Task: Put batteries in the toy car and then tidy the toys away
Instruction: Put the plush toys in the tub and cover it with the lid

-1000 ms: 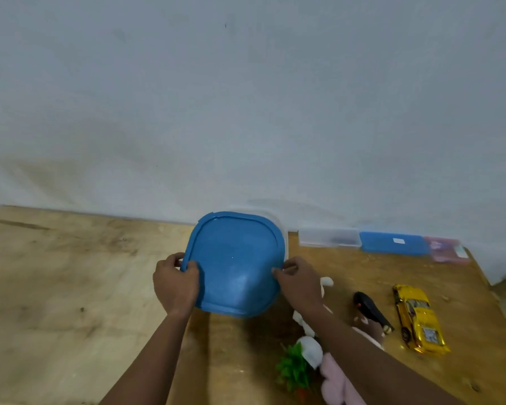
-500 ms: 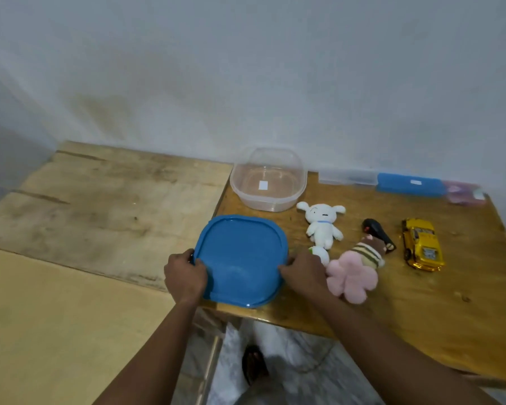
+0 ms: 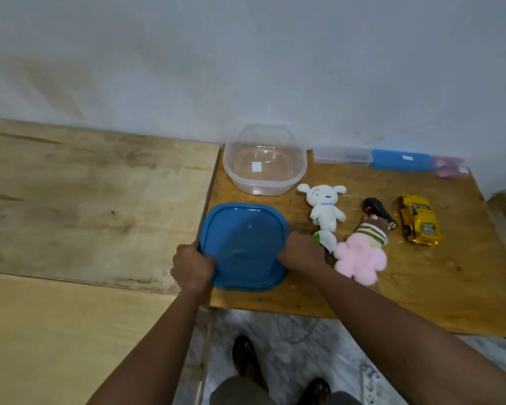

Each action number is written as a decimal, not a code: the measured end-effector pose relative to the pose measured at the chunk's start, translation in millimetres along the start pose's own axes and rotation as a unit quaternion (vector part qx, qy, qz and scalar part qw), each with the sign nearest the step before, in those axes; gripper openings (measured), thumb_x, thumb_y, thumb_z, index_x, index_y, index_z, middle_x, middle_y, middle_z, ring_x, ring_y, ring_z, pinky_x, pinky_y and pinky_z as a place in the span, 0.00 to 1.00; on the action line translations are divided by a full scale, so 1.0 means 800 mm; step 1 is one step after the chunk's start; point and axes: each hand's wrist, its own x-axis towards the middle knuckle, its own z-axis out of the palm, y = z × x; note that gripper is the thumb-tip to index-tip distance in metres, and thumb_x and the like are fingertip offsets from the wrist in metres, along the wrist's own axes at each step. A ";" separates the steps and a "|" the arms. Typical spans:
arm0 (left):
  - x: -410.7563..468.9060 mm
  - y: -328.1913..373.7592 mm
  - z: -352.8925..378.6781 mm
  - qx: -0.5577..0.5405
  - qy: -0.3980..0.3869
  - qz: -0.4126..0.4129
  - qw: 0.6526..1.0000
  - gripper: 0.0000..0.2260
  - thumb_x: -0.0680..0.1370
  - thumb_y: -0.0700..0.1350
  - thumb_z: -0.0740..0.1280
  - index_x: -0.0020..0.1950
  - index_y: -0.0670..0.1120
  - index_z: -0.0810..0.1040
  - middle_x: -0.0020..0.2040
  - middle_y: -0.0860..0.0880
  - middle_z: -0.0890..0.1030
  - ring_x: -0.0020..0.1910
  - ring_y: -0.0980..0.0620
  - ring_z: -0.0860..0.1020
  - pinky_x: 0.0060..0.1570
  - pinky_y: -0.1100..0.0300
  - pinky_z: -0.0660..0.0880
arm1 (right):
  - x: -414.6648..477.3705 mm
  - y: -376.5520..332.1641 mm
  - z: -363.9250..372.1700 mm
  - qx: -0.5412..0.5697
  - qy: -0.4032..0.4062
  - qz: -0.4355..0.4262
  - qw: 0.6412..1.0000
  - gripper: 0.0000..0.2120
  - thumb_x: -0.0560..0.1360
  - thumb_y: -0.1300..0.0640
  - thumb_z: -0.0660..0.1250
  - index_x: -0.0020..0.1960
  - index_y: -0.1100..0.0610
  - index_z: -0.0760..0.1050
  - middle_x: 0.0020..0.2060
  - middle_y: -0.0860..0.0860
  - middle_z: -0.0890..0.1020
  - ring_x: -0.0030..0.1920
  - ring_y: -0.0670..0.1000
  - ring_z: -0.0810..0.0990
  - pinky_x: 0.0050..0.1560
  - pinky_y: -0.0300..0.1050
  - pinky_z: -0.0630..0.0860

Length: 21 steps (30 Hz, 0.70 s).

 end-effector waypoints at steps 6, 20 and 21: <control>-0.006 0.027 -0.003 0.026 0.017 0.030 0.999 0.24 0.72 0.45 0.68 0.69 0.48 0.76 0.63 0.42 0.74 0.61 0.38 0.73 0.59 0.42 0.71 | -0.004 0.002 -0.011 0.080 0.036 0.001 0.996 0.07 0.71 0.53 0.66 0.40 0.53 0.69 0.36 0.49 0.77 0.35 0.50 0.77 0.31 0.44 0.72; -0.047 0.218 0.069 -0.045 -0.172 0.248 0.952 0.22 0.65 0.57 0.67 0.57 0.49 0.82 0.54 0.47 0.82 0.51 0.47 0.80 0.51 0.45 0.80 | -0.030 0.129 -0.100 0.203 0.210 0.070 0.954 0.12 0.70 0.51 0.69 0.53 0.47 0.83 0.47 0.49 0.85 0.44 0.49 0.81 0.42 0.46 0.80; -0.050 0.231 0.076 -0.043 -0.191 0.252 0.948 0.24 0.64 0.58 0.66 0.56 0.49 0.83 0.52 0.48 0.83 0.49 0.48 0.81 0.49 0.45 0.81 | -0.030 0.143 -0.104 0.205 0.214 0.081 0.952 0.12 0.70 0.51 0.68 0.52 0.47 0.83 0.47 0.49 0.85 0.44 0.49 0.81 0.41 0.46 0.79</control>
